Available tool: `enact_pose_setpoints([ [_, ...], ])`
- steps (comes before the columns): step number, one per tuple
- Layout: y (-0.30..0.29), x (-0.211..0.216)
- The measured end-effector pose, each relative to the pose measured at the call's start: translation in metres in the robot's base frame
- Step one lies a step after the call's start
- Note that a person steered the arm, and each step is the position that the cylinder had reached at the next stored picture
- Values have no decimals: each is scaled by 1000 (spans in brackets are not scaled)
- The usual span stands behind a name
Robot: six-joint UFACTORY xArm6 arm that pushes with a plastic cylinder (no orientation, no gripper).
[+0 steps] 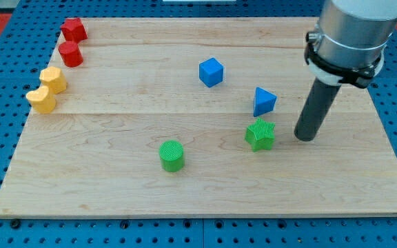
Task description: Place red star left to blue cube
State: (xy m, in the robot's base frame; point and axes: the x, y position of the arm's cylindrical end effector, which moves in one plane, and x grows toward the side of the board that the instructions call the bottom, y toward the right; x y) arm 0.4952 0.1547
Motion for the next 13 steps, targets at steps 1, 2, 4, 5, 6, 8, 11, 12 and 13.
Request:
enact_pose_setpoints([
  [1,-49,-5],
  [2,-75,-5],
  [4,-44,35],
  [5,-47,75],
  [6,-102,115],
  [8,-241,110],
  [11,-280,-113],
  [12,-279,-197],
  [13,-290,-279],
])
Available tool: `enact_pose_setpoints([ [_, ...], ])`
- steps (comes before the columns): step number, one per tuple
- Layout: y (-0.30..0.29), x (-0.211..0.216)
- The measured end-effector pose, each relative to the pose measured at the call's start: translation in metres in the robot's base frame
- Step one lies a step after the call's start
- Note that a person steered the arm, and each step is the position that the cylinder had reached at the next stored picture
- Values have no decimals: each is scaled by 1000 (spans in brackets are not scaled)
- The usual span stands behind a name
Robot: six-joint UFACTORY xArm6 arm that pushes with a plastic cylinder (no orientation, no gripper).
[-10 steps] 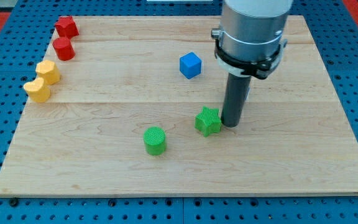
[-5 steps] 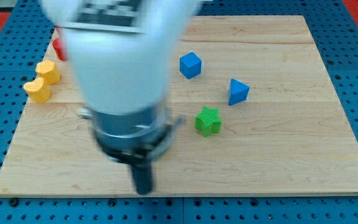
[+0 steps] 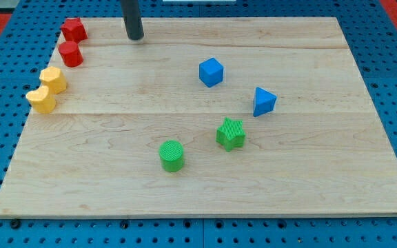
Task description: Place red star left to blue cube
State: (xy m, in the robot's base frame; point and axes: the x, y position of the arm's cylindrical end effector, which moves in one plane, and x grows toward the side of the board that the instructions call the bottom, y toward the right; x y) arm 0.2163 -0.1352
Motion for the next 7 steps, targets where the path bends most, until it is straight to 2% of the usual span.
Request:
enact_pose_setpoints([
  [1,-42,-24],
  [2,-121,-24],
  [3,-169,-22],
  [4,-145,12],
  [5,-77,50],
  [6,-37,80],
  [7,-68,48],
])
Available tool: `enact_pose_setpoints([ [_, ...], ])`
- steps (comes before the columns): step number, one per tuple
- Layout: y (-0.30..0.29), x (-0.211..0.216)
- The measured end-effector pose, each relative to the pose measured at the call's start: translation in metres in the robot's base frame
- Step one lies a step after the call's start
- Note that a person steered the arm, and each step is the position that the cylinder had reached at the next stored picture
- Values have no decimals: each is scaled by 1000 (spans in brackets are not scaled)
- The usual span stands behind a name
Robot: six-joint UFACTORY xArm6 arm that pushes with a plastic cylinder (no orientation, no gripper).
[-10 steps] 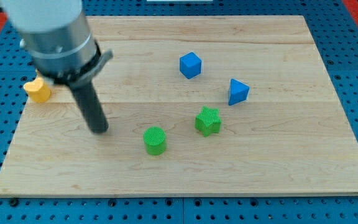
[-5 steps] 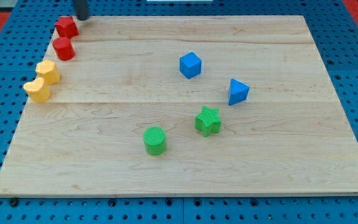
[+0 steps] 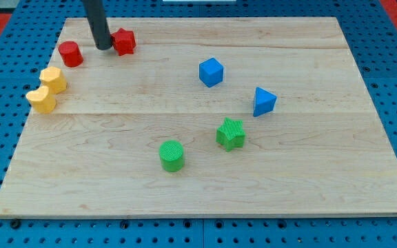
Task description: Place red star left to blue cube
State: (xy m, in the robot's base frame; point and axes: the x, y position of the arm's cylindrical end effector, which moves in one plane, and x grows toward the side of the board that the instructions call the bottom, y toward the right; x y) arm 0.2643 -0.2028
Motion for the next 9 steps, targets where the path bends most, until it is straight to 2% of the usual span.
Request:
enact_pose_setpoints([
  [1,-29,-14],
  [2,24,-15],
  [3,46,-5],
  [4,69,37],
  [5,56,40],
  [6,59,21],
  [7,79,32],
  [9,80,100],
])
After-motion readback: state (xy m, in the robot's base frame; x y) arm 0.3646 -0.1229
